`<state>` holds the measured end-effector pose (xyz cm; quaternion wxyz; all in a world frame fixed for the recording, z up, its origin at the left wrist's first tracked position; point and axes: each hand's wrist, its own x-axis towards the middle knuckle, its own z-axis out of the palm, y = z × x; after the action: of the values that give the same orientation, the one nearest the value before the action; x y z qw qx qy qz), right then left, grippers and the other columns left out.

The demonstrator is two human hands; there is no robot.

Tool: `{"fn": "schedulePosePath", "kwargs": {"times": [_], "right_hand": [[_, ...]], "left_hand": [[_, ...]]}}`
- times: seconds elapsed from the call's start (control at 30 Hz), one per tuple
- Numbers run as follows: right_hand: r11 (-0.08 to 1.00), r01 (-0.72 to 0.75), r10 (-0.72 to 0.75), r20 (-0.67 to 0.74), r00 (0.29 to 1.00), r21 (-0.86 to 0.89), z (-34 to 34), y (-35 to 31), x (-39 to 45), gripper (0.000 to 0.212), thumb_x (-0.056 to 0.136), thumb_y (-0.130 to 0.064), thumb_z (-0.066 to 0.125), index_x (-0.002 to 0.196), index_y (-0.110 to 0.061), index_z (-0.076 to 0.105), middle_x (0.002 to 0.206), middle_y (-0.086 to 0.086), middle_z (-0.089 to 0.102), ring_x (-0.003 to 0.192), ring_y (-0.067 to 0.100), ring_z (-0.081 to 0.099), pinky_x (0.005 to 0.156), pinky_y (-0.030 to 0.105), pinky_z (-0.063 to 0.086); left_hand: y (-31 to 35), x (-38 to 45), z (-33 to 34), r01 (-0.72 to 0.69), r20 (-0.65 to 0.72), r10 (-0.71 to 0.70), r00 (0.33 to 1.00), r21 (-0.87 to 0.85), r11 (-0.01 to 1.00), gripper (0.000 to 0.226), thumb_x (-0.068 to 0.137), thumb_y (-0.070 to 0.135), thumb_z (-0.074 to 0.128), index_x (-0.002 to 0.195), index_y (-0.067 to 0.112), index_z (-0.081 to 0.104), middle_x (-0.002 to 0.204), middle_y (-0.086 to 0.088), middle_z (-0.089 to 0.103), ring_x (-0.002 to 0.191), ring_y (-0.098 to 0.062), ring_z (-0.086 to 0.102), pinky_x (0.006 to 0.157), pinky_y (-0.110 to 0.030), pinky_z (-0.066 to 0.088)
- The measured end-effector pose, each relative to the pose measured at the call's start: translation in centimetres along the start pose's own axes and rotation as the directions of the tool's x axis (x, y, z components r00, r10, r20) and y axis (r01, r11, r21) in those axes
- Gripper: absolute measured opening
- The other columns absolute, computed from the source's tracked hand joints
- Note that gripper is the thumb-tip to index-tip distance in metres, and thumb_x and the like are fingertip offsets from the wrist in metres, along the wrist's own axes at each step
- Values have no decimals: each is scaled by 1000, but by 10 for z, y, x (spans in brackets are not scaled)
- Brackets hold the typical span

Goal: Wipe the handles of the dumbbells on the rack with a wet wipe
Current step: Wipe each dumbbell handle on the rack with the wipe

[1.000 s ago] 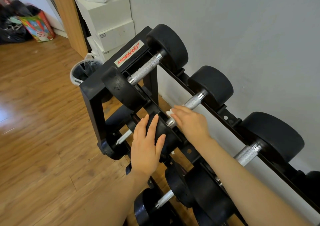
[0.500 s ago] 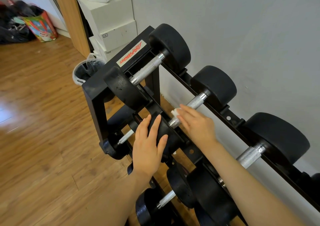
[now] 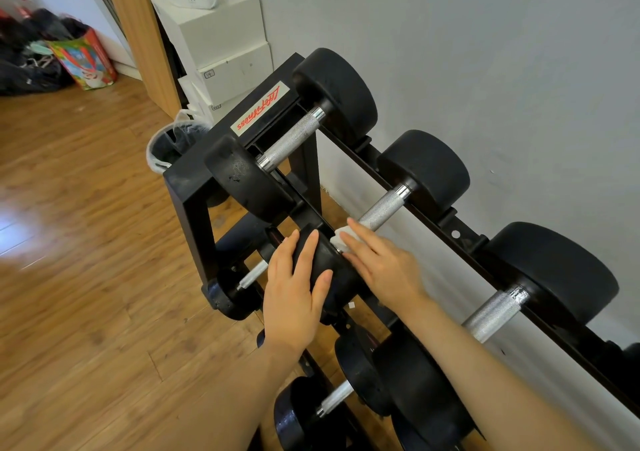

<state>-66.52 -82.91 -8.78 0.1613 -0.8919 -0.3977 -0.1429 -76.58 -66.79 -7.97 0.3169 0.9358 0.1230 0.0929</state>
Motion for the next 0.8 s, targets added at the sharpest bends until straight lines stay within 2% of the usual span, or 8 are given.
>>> {"fn": "schedulePosePath", "kwargs": {"times": [0.1, 0.17, 0.23, 0.3, 0.37, 0.47, 0.6, 0.8], "right_hand": [[990, -133, 128, -79, 989, -56, -5, 10, 5, 42, 97, -43, 44, 124, -16, 61, 126, 3, 60, 93, 10, 63, 63, 13, 54], [972, -235, 234, -103, 967, 9, -7, 9, 6, 38, 94, -44, 52, 122, -19, 58, 113, -4, 59, 90, 6, 58, 60, 8, 48], [983, -186, 185, -94, 978, -4, -10, 1, 9, 34, 86, -28, 70, 116, -13, 65, 102, 5, 63, 84, 15, 62, 57, 18, 52], [999, -11, 7, -91, 996, -42, -5, -1, 3, 41, 75, -19, 81, 114, -10, 69, 101, 13, 65, 85, 25, 62, 59, 30, 54], [998, 23, -28, -88, 996, -62, 0, 1, 2, 38, 78, -19, 78, 114, -11, 69, 107, 13, 64, 99, 28, 59, 73, 35, 53], [999, 0, 5, -92, 996, 52, 4, -3, 0, 37, 82, -18, 74, 116, -6, 66, 117, 15, 62, 113, 28, 56, 86, 40, 56], [990, 40, -36, -38, 999, 135, 6, -4, -1, 51, 75, -15, 83, 121, -3, 64, 115, 16, 65, 110, 31, 61, 87, 40, 56], [990, 41, -26, -108, 994, 138, 2, 3, 1, 34, 80, -13, 76, 110, -1, 69, 107, 14, 67, 103, 27, 60, 82, 34, 57]], "left_hand": [[1, 0, 0, 6, -4, -6, 1000, 12, 1000, 58, 100, 57, 25, 153, 34, 22, 157, 0, 26, 145, -20, 23, 112, -35, 20], [3, 0, 0, 19, 3, -19, 1000, 1, 1000, 60, 98, 59, 22, 153, 34, 23, 158, 0, 26, 145, -21, 22, 112, -36, 20], [3, 0, 0, 15, -6, -15, 1000, -9, 1000, 58, 99, 58, 25, 153, 35, 23, 157, 0, 27, 145, -20, 22, 112, -35, 20], [2, 0, 0, 11, -14, -11, 1000, -12, 1000, 56, 98, 55, 26, 152, 37, 21, 157, 0, 27, 144, -19, 22, 112, -35, 18], [3, 1, 0, 9, -10, -9, 1000, -15, 1000, 56, 100, 56, 26, 152, 37, 22, 157, 1, 27, 144, -19, 21, 113, -35, 16], [2, 0, 0, 6, -5, -6, 1000, -21, 1000, 57, 100, 56, 26, 153, 35, 23, 158, 1, 25, 145, -18, 20, 113, -34, 17], [1, 0, 1, 12, 15, -12, 1000, -16, 1000, 56, 98, 57, 25, 151, 41, 16, 159, 4, 20, 146, -16, 16, 113, -33, 15], [4, 0, 0, 9, 9, -8, 1000, -35, 999, 59, 96, 56, 24, 152, 40, 18, 159, 3, 21, 146, -18, 17, 113, -35, 17]]}}
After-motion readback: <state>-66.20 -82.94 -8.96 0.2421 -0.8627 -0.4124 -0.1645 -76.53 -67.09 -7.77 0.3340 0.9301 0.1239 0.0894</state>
